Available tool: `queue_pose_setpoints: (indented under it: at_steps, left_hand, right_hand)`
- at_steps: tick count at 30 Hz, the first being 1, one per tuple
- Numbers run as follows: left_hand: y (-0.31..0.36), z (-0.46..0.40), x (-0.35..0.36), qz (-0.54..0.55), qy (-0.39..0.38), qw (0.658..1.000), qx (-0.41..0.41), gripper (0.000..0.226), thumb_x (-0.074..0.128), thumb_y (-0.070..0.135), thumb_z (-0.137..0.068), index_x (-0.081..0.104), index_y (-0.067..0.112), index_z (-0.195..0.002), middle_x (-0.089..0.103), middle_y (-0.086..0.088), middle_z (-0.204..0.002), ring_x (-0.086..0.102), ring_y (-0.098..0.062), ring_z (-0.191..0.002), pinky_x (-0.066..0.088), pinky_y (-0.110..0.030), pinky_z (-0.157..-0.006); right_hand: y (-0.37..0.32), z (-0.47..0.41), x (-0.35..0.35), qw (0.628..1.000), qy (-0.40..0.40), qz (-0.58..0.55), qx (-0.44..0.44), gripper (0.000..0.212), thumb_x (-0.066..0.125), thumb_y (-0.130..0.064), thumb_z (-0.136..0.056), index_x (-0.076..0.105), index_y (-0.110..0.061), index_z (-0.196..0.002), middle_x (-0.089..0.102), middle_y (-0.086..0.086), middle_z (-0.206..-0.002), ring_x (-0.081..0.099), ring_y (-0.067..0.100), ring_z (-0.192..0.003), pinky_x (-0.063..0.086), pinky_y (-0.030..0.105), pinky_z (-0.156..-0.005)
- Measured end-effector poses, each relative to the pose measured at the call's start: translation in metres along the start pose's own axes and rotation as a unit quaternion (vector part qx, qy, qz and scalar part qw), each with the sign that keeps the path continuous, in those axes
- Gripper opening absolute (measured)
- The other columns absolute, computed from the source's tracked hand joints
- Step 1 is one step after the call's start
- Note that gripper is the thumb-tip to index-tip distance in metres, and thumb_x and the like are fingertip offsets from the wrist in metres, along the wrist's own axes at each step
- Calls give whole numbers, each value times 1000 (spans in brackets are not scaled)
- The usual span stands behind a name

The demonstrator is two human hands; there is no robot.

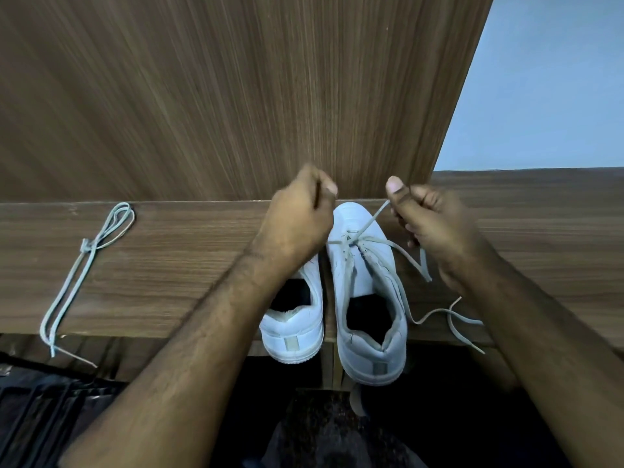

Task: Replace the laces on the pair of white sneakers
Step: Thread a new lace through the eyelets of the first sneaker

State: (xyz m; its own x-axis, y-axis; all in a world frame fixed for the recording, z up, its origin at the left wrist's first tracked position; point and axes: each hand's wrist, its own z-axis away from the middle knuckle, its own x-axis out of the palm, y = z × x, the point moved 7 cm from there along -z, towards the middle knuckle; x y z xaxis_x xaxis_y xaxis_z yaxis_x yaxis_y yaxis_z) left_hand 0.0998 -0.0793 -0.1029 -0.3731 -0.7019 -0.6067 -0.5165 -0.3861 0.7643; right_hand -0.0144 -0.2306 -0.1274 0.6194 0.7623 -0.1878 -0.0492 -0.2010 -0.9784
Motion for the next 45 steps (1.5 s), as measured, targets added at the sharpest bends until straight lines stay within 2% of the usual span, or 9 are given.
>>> queue_pose_setpoints:
  at_steps: [3, 14, 19, 24, 27, 32, 38, 42, 45]
  left_hand:
    - [-27, 11, 27, -247, -158, 955, -51, 30, 67, 37, -92, 50, 24, -71, 50, 7, -70, 57, -20, -78, 37, -28, -65]
    - [-28, 18, 32, -215, -203, 949, -112, 30, 72, 39, -87, 73, 9, -84, 57, 3, -64, 61, -12, -70, 42, -24, -59]
    - [-3, 11, 7, 101, -54, 990, -81, 37, 63, 37, -96, 68, 11, -70, 56, -1, -57, 50, -12, -53, 41, -28, -60]
    - [17, 13, 7, 472, -51, 871, -126, 33, 44, 28, -107, 49, 14, -78, 66, -10, -72, 66, -24, -63, 55, -31, -57]
    - [1, 7, 4, 88, -51, 994, -42, 27, 55, 38, -101, 48, 19, -83, 58, 0, -66, 52, -14, -54, 39, -26, -54]
    - [-28, 18, 39, -278, -195, 939, -47, 24, 62, 38, -94, 59, 14, -93, 66, -9, -99, 61, -27, -100, 46, -34, -78]
    - [-2, 8, 11, -1, -50, 998, -39, 27, 56, 24, -101, 70, 14, -80, 63, 4, -77, 57, 2, -70, 45, -14, -69]
    - [-2, 10, 13, 383, -42, 908, -162, 31, 45, 22, -107, 54, 13, -78, 68, -15, -75, 64, -26, -70, 55, -36, -64]
    - [-7, 6, 11, 160, -38, 980, -112, 25, 52, 33, -103, 52, 16, -84, 57, 1, -65, 55, -17, -58, 42, -23, -55]
  right_hand:
    - [-6, 0, 0, 1000, -2, -4, -23, 41, 59, -48, -94, 63, -16, -70, 44, -14, -47, 38, 3, -47, 37, 17, -49]
    - [-5, -1, 9, 997, -40, 24, -64, 28, 64, -35, -95, 72, -9, -90, 57, -17, -52, 50, -3, -47, 39, 9, -52]
    - [10, -6, 15, 982, -90, 147, -74, 18, 67, -42, -92, 69, -24, -92, 68, -8, -67, 58, 13, -56, 49, 34, -57]
    - [24, -10, 18, 964, -104, 236, -70, 16, 68, -46, -89, 68, -32, -95, 68, -4, -74, 59, 9, -61, 48, 33, -62]
    - [20, -10, 19, 980, -96, 161, -68, 15, 67, -42, -91, 69, -27, -91, 62, -8, -65, 53, 9, -59, 45, 35, -62]
    - [3, -5, 17, 995, -60, -36, -64, 23, 60, -38, -96, 70, -18, -90, 57, -10, -62, 46, 6, -61, 41, 19, -60]
    - [-3, -3, 18, 992, -73, -46, -93, 9, 70, -28, -91, 70, -19, -92, 68, 2, -80, 60, 8, -75, 50, 21, -72]
    - [2, -6, 17, 993, -78, -38, -86, 4, 73, -23, -90, 71, -20, -93, 67, 4, -80, 60, 14, -75, 51, 27, -70]
    - [4, -6, 19, 992, -85, -2, -96, 7, 73, -18, -90, 70, -23, -95, 65, 5, -82, 56, 12, -73, 49, 25, -68]
